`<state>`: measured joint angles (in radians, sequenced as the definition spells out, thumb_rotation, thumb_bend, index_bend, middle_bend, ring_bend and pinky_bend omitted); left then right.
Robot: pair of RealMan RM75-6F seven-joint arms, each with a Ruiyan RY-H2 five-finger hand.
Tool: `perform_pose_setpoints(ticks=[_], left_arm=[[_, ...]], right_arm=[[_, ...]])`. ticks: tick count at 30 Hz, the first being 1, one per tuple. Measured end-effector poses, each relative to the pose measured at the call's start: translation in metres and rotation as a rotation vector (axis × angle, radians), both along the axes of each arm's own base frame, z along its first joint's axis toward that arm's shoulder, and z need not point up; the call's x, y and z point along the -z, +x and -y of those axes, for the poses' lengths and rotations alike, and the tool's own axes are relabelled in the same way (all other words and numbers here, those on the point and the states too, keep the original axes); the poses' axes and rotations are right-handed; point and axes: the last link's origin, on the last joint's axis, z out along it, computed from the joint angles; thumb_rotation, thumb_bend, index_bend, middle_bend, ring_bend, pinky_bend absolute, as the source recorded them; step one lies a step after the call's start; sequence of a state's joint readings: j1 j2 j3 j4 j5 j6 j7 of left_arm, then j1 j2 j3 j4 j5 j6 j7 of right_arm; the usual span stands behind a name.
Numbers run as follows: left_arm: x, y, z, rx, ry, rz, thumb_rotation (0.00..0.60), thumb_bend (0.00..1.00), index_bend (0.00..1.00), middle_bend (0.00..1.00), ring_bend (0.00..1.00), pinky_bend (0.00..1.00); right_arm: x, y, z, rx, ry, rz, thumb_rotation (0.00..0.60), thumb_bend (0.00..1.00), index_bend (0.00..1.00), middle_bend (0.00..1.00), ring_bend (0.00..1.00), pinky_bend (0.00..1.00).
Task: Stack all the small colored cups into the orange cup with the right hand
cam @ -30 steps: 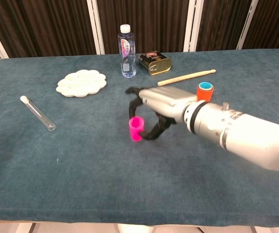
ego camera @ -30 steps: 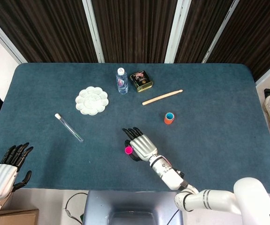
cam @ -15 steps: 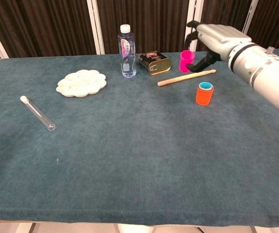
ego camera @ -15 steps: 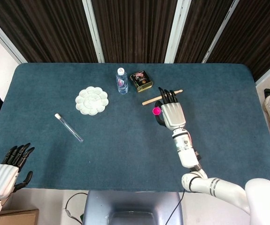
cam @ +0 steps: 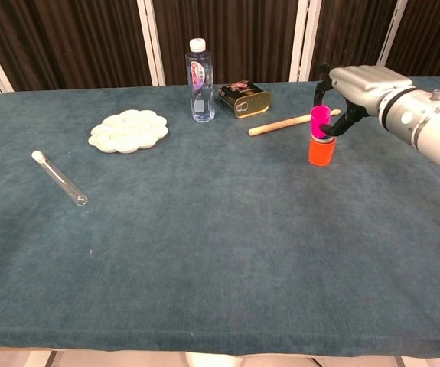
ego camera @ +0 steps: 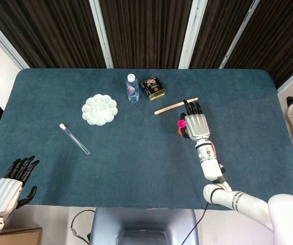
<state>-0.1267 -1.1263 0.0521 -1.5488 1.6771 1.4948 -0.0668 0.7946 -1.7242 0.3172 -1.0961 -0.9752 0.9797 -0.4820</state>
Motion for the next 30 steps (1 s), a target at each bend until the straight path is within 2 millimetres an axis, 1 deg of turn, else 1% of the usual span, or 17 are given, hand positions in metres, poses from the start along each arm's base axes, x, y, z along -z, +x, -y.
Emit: perform_pose_setpoints(ticks=[3, 5, 8, 10, 11, 12, 13, 15, 18, 21, 23, 24, 25, 27, 28, 30], left_arm=[[0.000, 0.000, 0.000, 0.001, -0.001, 0.000, 0.600, 0.45, 0.00, 0.00, 0.00, 0.06], [0.000, 0.000, 0.000, 0.001, 0.000, 0.000, 0.600, 0.46, 0.00, 0.00, 0.00, 0.06], [0.000, 0.000, 0.000, -0.001, 0.000, 0.000, 0.600, 0.45, 0.00, 0.00, 0.00, 0.06], [0.000, 0.000, 0.000, -0.003, 0.001, 0.001, 0.600, 0.45, 0.00, 0.00, 0.00, 0.06], [0.000, 0.000, -0.001, -0.003, 0.001, 0.001, 0.600, 0.46, 0.00, 0.00, 0.00, 0.06], [0.000, 0.000, -0.001, -0.003, 0.001, 0.001, 0.600, 0.45, 0.00, 0.00, 0.00, 0.06], [0.000, -0.001, -0.001, -0.003, 0.001, 0.001, 0.600, 0.46, 0.00, 0.00, 0.00, 0.06], [0.000, 0.000, -0.001, -0.002, 0.002, 0.001, 0.600, 0.46, 0.00, 0.00, 0.00, 0.06], [-0.001, 0.000, -0.001, -0.001, 0.006, 0.002, 0.600, 0.46, 0.00, 0.00, 0.00, 0.06], [-0.002, -0.001, -0.001, -0.003, 0.012, 0.000, 0.600, 0.45, 0.00, 0.00, 0.00, 0.06], [-0.002, -0.001, -0.001, -0.004, 0.014, -0.002, 0.600, 0.45, 0.00, 0.00, 0.00, 0.06], [-0.001, -0.001, -0.001, -0.005, 0.015, -0.004, 0.600, 0.45, 0.00, 0.00, 0.00, 0.06], [-0.001, -0.001, -0.001, -0.005, 0.016, -0.006, 0.600, 0.45, 0.00, 0.00, 0.00, 0.06], [0.000, 0.000, -0.001, -0.004, 0.017, -0.009, 0.600, 0.45, 0.00, 0.00, 0.00, 0.06], [0.000, 0.000, -0.001, -0.002, 0.018, -0.010, 0.600, 0.45, 0.00, 0.00, 0.00, 0.06], [0.002, 0.002, 0.000, 0.004, 0.019, -0.014, 0.600, 0.46, 0.00, 0.00, 0.00, 0.06]], right_arm=[[0.001, -0.003, 0.000, 0.006, 0.003, -0.006, 0.600, 0.50, 0.59, 0.02, 0.00, 0.00], [0.003, -0.005, 0.000, 0.010, 0.009, -0.010, 0.600, 0.50, 0.56, 0.02, 0.00, 0.00], [0.004, -0.008, -0.001, 0.015, 0.016, -0.018, 0.600, 0.50, 0.44, 0.03, 0.00, 0.00], [0.003, -0.009, -0.001, 0.016, 0.020, -0.023, 0.600, 0.50, 0.21, 0.01, 0.00, 0.00], [0.003, -0.010, -0.002, 0.016, 0.023, -0.025, 0.600, 0.50, 0.12, 0.00, 0.00, 0.00], [0.002, -0.011, -0.002, 0.016, 0.026, -0.028, 0.600, 0.50, 0.04, 0.00, 0.00, 0.00], [0.000, -0.011, -0.004, 0.014, 0.029, -0.030, 0.600, 0.50, 0.01, 0.00, 0.00, 0.00], [-0.004, -0.013, -0.007, 0.008, 0.032, -0.031, 0.600, 0.50, 0.00, 0.00, 0.00, 0.00], [-0.014, -0.016, -0.019, -0.012, 0.031, -0.019, 0.600, 0.48, 0.00, 0.00, 0.00, 0.00], [-0.031, -0.024, -0.043, -0.038, 0.033, -0.003, 0.600, 0.42, 0.00, 0.00, 0.00, 0.00], [-0.047, -0.035, -0.071, -0.054, 0.033, -0.002, 0.600, 0.40, 0.00, 0.00, 0.00, 0.00], [-0.054, -0.041, -0.086, -0.061, 0.031, -0.006, 0.600, 0.39, 0.00, 0.00, 0.00, 0.00], [-0.063, -0.050, -0.108, -0.067, 0.027, -0.010, 0.600, 0.39, 0.00, 0.00, 0.00, 0.00], [-0.077, -0.066, -0.143, -0.064, 0.010, -0.021, 0.600, 0.38, 0.00, 0.00, 0.00, 0.00], [-0.087, -0.079, -0.166, -0.051, -0.007, -0.031, 0.600, 0.38, 0.00, 0.00, 0.00, 0.00], [-0.101, -0.097, -0.198, -0.028, -0.032, -0.039, 0.600, 0.38, 0.00, 0.00, 0.00, 0.00]])
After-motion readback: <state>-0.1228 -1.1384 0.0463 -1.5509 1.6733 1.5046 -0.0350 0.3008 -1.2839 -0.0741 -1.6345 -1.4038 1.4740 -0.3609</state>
